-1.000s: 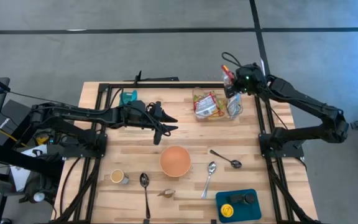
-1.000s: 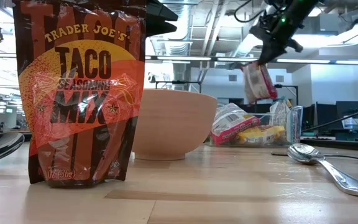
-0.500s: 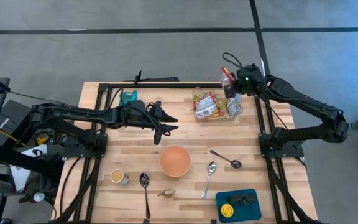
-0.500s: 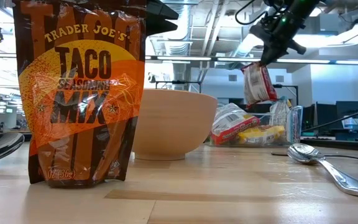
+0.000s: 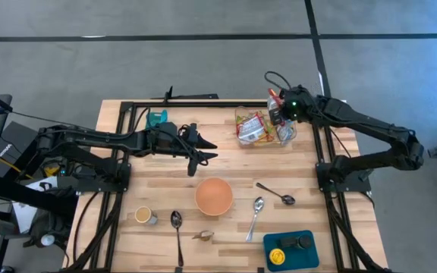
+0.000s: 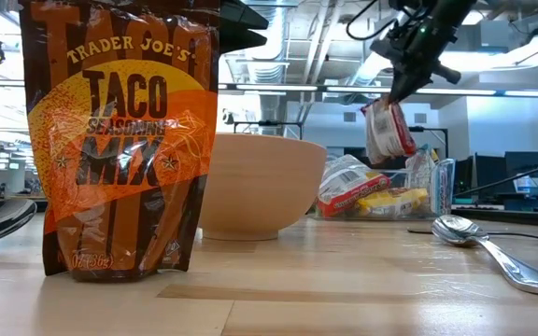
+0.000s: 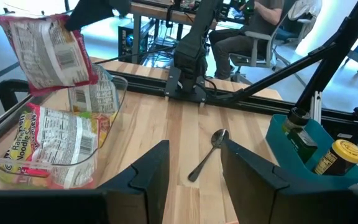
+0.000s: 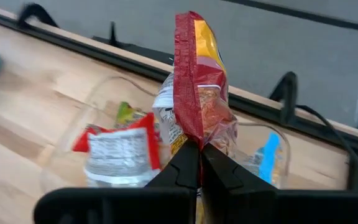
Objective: Pick & Place Food Item
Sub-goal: Put the red noodle pack into the transparent bin
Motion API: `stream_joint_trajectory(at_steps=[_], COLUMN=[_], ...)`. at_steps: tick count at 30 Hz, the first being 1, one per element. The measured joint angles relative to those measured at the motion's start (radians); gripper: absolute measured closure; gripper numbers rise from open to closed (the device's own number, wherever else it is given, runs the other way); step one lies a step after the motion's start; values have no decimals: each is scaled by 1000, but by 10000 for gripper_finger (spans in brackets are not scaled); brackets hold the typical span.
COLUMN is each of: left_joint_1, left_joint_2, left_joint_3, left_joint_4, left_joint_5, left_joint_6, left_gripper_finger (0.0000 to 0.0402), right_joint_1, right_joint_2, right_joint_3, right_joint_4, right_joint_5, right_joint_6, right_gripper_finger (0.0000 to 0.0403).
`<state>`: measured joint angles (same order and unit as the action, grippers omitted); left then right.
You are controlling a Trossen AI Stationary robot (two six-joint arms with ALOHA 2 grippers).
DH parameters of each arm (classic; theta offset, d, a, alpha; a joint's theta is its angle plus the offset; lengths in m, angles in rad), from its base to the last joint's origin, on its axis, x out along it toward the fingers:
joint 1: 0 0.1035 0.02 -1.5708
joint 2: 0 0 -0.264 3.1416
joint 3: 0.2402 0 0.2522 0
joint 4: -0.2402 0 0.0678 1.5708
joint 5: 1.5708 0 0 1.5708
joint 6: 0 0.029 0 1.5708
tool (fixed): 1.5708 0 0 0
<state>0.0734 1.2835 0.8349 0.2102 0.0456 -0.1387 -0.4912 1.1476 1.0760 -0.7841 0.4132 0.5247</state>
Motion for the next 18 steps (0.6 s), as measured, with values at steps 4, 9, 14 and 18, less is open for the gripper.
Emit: stream_joint_trajectory(at_steps=[4,9,14,18], left_joint_1=[0,0,0,0], left_joint_2=[0,0,0,0], left_joint_3=[0,0,0,0], left_joint_4=[0,0,0,0], left_joint_5=[0,0,0,0], left_joint_6=[0,0,0,0], left_gripper_finger=[262,262,262,262], right_joint_1=[13,14,20,37], right_joint_2=[45,92,132,173], right_joint_3=[0,0,0,0], right_joint_4=[-26,-64,-74,-68], right_joint_5=[32,81,83,83], right_joint_6=[27,68,85,90], right_gripper_finger=[403,403,403,403])
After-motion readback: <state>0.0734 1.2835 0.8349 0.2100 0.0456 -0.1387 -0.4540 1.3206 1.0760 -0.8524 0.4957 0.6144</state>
